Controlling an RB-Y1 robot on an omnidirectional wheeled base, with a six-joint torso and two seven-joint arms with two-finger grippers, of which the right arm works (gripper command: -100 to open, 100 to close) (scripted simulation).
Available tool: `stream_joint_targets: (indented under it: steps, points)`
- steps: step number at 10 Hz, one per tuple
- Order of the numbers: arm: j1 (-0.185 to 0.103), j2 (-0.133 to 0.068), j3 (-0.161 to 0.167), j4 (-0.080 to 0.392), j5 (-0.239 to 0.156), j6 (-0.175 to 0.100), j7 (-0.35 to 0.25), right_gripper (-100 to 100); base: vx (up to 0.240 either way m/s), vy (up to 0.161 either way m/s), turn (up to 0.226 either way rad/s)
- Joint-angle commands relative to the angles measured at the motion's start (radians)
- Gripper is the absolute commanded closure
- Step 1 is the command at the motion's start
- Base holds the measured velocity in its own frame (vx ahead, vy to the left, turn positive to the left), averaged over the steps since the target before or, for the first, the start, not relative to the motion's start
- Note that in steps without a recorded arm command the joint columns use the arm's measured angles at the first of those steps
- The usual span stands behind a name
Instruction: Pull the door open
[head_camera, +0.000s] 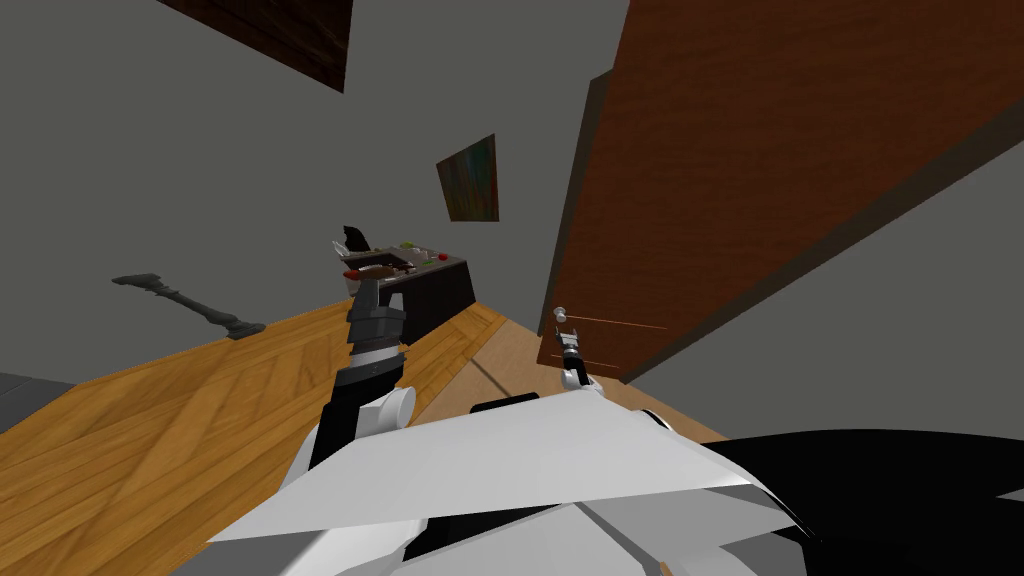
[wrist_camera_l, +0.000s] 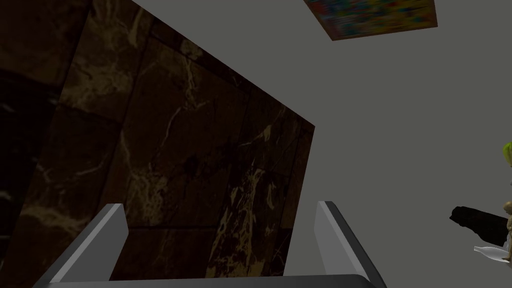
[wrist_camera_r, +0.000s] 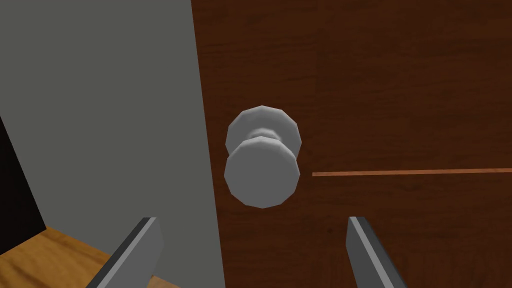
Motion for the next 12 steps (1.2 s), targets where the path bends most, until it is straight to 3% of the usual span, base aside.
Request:
stream_joint_targets:
  steps: [1, 2, 3, 5, 7, 8, 12]
  points:
    - [-0.002, -0.016, -0.006, 0.026, -0.005, -0.018, -0.017, -100, 0.227, -0.072, 0.095]
    - [-0.002, -0.016, -0.006, 0.026, -0.005, -0.018, -0.017, -100, 0.156, -0.042, 0.039]
    - [0.011, -0.034, -0.013, 0.033, -0.010, -0.030, -0.036, -100, 0.176, -0.032, 0.123]
    - [0.021, -0.048, -0.018, 0.038, -0.014, -0.039, -0.049, -100, 0.213, -0.042, 0.090]
    - [0.006, -0.048, -0.017, 0.062, -0.013, -0.050, -0.052, -100, 0.098, -0.018, 0.006]
    - [0.006, -0.048, -0.017, 0.062, -0.013, -0.050, -0.052, 100, 0.000, 0.000, 0.000]
    - [0.006, -0.048, -0.017, 0.062, -0.013, -0.050, -0.052, 100, -0.011, 0.000, 0.004]
